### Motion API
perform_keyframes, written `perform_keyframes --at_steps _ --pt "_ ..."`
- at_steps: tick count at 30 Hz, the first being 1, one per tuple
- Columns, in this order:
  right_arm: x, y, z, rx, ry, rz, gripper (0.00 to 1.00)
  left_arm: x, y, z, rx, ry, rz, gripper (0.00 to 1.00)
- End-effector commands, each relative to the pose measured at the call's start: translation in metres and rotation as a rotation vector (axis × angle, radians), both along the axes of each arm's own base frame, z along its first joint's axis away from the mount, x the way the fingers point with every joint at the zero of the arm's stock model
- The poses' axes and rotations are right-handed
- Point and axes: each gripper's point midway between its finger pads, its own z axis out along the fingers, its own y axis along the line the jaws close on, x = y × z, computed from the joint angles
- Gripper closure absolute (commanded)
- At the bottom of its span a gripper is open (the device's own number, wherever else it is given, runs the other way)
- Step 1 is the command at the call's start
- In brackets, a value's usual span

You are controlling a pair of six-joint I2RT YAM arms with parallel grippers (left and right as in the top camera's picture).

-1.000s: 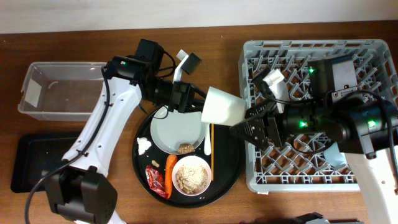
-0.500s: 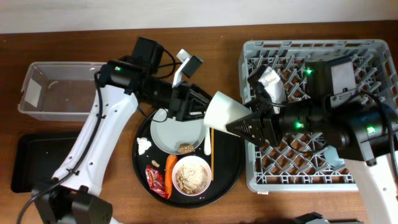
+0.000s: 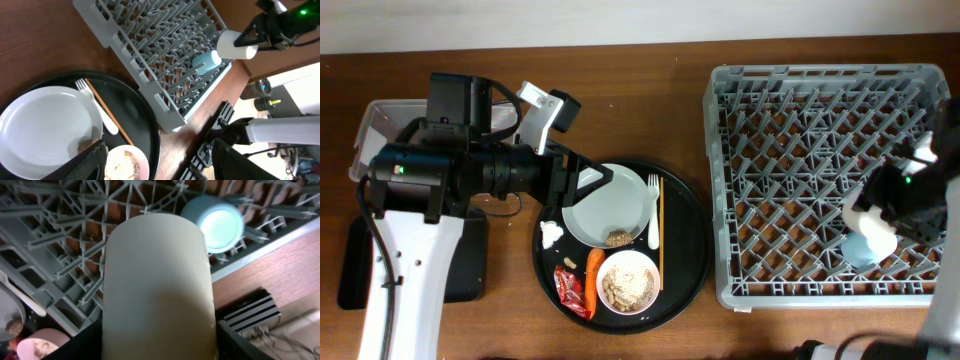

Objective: Sort waste into correct bins and load items into the dishwasher rack

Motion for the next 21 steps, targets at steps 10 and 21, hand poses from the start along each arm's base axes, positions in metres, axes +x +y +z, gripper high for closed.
perform_keyframes --at_steps 10,21 --pt "0.008 0.006 -0.089 0.147 0.198 0.021 0.37 -0.001 0.003 0.005 0.005 0.009 0.042 0.34" --pt "0.015 0.027 0.072 0.062 -0.282 0.144 0.04 -0.001 0.008 -0.002 0.044 0.027 0.068 0.3"
